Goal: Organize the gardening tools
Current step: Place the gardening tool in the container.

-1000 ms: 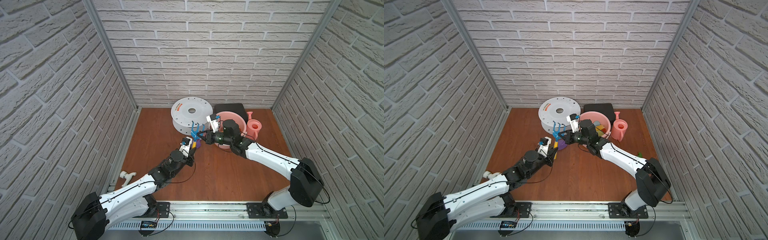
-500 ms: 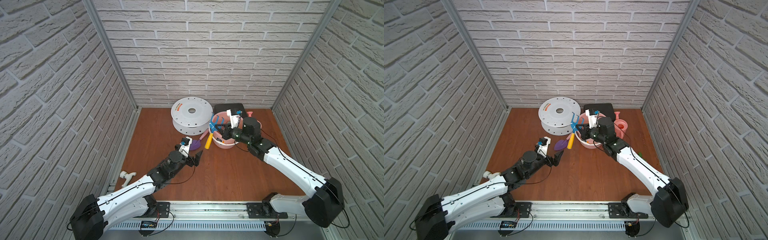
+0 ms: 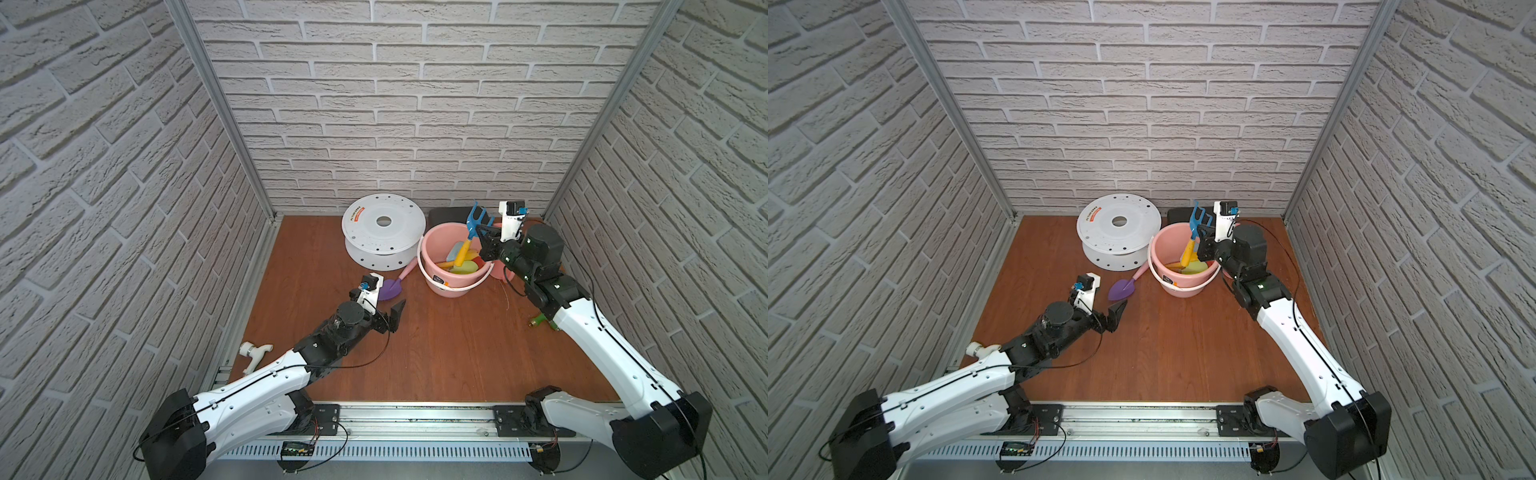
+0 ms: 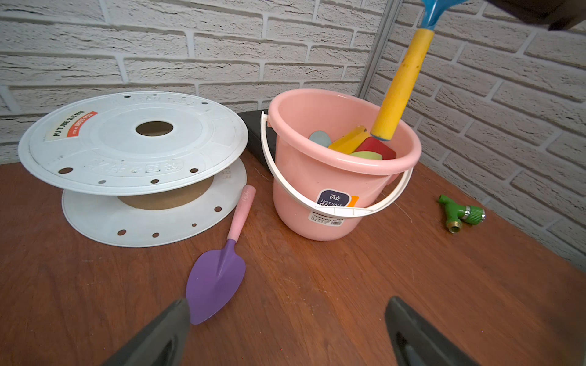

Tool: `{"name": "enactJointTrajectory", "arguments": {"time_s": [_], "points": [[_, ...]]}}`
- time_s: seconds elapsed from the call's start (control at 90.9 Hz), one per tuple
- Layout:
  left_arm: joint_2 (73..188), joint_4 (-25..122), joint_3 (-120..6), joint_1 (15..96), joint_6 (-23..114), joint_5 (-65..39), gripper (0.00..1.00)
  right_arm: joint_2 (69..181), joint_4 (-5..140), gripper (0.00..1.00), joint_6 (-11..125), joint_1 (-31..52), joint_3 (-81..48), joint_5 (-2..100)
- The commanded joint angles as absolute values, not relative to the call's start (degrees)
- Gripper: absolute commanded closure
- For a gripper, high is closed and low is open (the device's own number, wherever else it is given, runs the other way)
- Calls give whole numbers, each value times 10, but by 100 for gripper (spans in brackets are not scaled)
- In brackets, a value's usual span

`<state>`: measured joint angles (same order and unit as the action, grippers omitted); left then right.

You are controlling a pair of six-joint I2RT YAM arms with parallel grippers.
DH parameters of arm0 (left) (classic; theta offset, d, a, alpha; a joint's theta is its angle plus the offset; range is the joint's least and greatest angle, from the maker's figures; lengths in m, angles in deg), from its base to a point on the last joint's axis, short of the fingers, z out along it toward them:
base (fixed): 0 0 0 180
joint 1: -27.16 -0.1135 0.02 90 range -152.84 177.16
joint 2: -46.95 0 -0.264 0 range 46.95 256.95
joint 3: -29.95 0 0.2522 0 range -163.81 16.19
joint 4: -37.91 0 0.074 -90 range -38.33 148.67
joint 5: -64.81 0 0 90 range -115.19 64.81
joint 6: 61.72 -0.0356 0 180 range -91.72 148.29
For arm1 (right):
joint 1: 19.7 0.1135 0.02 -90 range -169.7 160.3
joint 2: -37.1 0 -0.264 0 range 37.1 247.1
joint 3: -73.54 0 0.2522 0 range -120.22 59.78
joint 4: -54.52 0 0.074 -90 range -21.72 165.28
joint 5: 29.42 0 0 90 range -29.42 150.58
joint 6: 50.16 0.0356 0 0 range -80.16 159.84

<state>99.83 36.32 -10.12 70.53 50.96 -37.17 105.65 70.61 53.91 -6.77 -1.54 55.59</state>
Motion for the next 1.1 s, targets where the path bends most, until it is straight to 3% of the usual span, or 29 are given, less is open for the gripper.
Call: {"name": "enactJointTrajectory", "arguments": {"time_s": [0.0,0.264,0.418,0.462,0.561,0.715,0.792,0.902,1.089], "points": [[997,347,-103,708,514,-371,2,1096,671,97,522,-89,-34,538],[1001,348,-104,708,512,-373,2,1249,726,96,548,-140,-114,316],[1007,351,-106,708,511,-375,2,1320,789,97,541,-144,-158,264],[1007,352,-107,707,511,-375,2,1327,797,91,541,-143,-160,267],[1007,354,-108,707,511,-380,2,1325,797,62,548,-143,-156,283],[1016,367,-115,706,513,-399,2,1288,803,41,549,-143,-146,327],[1020,370,-117,706,514,-404,2,1258,798,37,555,-143,-135,352],[1023,374,-118,705,517,-413,2,1208,796,2,562,-143,-114,416],[1028,384,-120,698,524,-434,2,1114,771,0,580,-139,-63,474]]}}
